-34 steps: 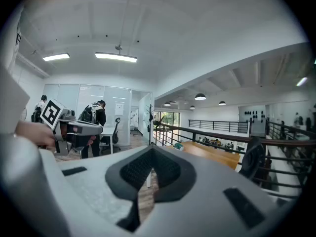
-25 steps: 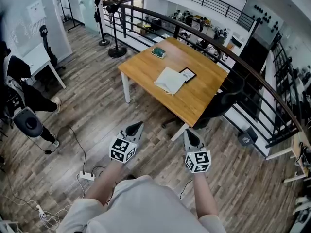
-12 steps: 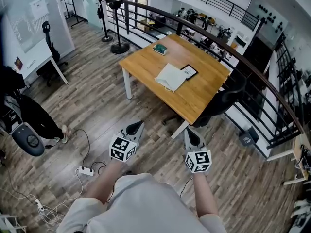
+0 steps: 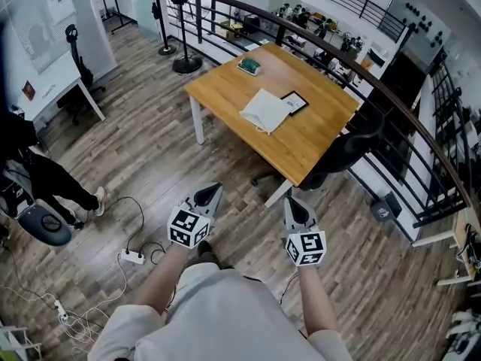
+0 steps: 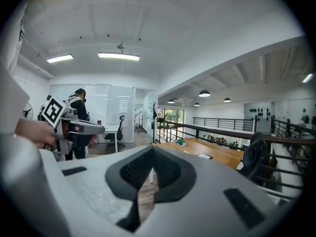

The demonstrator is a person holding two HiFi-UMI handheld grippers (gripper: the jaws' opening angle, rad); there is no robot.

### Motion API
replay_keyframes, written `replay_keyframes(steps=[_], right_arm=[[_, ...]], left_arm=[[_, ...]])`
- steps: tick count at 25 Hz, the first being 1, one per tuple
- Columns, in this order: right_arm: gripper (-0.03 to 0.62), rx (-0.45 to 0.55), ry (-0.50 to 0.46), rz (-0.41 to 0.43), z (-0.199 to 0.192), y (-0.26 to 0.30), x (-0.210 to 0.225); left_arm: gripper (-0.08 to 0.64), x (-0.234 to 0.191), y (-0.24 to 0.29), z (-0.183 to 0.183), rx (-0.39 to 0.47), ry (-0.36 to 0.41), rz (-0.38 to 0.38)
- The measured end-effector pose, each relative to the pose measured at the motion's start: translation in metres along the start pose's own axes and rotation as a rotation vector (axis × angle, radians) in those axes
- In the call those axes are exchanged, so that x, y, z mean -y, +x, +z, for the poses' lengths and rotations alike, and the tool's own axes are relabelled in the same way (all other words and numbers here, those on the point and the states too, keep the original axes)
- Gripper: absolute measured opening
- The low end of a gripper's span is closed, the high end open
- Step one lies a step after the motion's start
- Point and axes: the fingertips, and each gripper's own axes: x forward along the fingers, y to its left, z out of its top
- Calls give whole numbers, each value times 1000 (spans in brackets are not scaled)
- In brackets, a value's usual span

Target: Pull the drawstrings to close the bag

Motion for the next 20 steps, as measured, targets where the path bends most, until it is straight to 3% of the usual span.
replay_keyframes(steps=[7,10,14,20], right_arm=[[23,33,35,-24,7,14,7],[63,28,66,-53,6,27,15],[112,15,103,-88,8,45,20],[114,-25,110,-102,2,89,26]], left_arm=[[-5,-13,6,10,38,5,-23],[137,-24,18,6,11,-2,-53],[141,-46,31,9,1,-7,-57],[144,-84,63,4,-15,-24,-76]])
